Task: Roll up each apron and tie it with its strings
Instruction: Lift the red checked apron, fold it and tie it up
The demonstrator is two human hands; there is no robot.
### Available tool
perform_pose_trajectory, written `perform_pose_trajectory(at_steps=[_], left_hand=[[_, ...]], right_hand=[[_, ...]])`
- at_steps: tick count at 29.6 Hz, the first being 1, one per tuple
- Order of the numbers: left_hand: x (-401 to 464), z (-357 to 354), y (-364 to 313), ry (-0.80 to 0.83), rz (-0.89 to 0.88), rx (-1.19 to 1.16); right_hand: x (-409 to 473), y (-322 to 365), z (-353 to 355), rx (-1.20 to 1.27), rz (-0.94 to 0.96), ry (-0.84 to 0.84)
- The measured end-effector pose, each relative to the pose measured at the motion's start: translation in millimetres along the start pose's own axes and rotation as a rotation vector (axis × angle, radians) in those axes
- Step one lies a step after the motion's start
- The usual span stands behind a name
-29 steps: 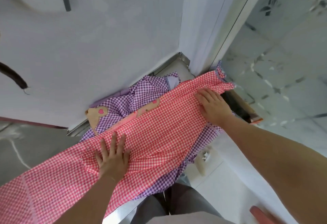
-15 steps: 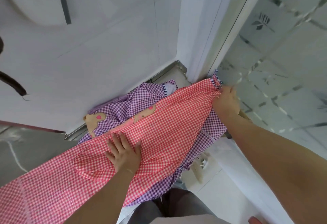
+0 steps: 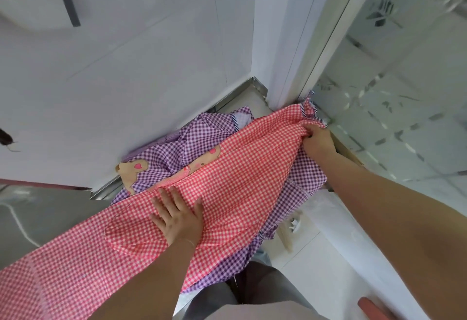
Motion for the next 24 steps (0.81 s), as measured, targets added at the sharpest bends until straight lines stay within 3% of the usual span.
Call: perform_pose_trajectory(at_steps=[4, 9, 15, 18, 21, 22, 24], left_hand=[[4, 9, -6, 0.065, 0.004, 0.086], [5, 23, -12, 0.152, 0.042, 0.175], [4, 27, -13, 0.194, 0.051, 0.17], [4, 28, -14, 0.196, 0.055, 0.154], [4, 27, -13, 0.193, 0.056, 0.144], [4, 27, -13, 0.196, 0.058, 0.141], [5, 27, -12, 0.206, 0.06, 0.126]], right_hand=[[0, 4, 16, -0.03, 0.027, -0.015], [-12, 56, 37, 0.11, 0.415, -0.073], [-5, 120, 91, -0.325, 0.783, -0.069], [9, 122, 111, -0.629, 0.835, -0.234], [4, 111, 107, -0.644, 0.818, -0.516], [-4, 110, 96, -0.614, 0.87, -0.528], [-31, 108, 54, -0.542, 1.011, -0.294]])
Point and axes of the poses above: each hand's wrist, its own x-axis towards the middle knuckle, its own z-axis out of the back of the hand, y = z × x, the point moved 1 cm from there along x, towards the middle knuckle, and after that the axes turned 11 degrees about z, right-handed, at the moved point
